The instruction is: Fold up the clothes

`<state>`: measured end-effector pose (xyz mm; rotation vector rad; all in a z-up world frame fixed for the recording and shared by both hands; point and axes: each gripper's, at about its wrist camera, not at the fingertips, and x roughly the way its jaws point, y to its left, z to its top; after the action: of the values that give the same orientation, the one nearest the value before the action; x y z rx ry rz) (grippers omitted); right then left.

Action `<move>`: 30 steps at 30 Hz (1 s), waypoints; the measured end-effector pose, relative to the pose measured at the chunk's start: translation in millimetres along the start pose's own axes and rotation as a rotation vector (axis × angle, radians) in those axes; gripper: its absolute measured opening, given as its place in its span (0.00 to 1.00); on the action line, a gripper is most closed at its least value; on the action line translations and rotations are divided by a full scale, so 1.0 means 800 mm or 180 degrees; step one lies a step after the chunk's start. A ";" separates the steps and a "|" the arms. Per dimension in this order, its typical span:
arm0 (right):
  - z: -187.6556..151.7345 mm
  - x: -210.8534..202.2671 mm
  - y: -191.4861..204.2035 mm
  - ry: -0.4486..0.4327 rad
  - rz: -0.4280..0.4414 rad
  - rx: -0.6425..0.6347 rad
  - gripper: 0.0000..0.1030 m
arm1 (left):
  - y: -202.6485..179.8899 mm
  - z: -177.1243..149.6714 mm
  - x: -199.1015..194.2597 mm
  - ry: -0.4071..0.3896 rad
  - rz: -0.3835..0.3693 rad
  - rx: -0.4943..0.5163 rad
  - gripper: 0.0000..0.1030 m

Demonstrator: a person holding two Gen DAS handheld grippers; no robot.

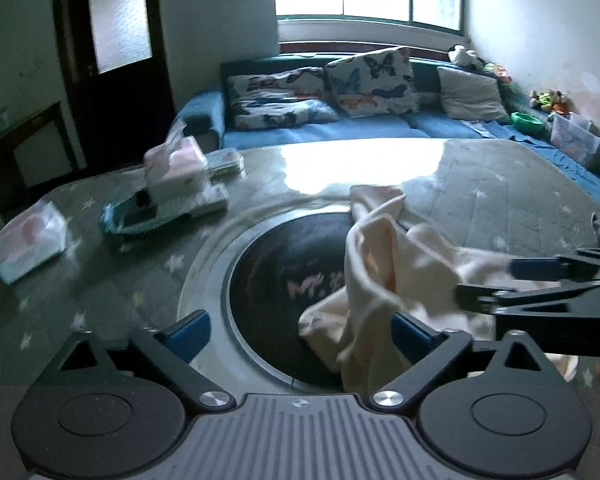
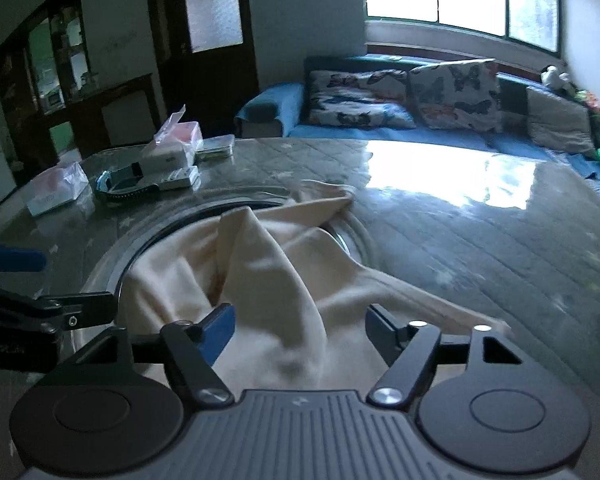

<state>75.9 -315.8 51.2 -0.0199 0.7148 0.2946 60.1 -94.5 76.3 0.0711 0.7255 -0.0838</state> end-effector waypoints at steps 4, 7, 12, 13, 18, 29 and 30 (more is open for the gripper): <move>0.017 0.032 0.002 0.0072 0.0064 -0.0036 0.66 | 0.001 0.021 0.022 0.0030 -0.0112 0.0020 0.83; 0.022 0.052 0.001 0.0147 0.0142 -0.0020 0.58 | -0.003 0.030 0.040 0.0077 -0.0187 0.0030 0.80; 0.021 0.072 -0.007 0.0270 0.0259 0.0033 0.28 | -0.007 0.034 0.062 0.0167 -0.0298 0.0068 0.71; 0.020 0.069 -0.009 0.0254 0.0269 0.0033 0.22 | -0.007 0.034 0.066 0.0183 -0.0318 0.0085 0.71; 0.017 0.048 -0.019 0.0137 0.0247 0.0065 0.08 | -0.011 0.033 0.080 0.0265 -0.0417 0.0135 0.46; 0.002 -0.036 -0.066 -0.0196 -0.0141 0.0183 0.07 | -0.004 0.022 0.074 0.0232 -0.0493 0.0120 0.03; -0.001 -0.044 -0.072 -0.0223 -0.0179 0.0207 0.07 | -0.001 0.021 0.069 0.0215 -0.0479 0.0095 0.03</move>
<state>65.6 -380.3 68.5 0.0320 0.6527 0.2171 112.7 -99.8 52.0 0.0479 0.7967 -0.2370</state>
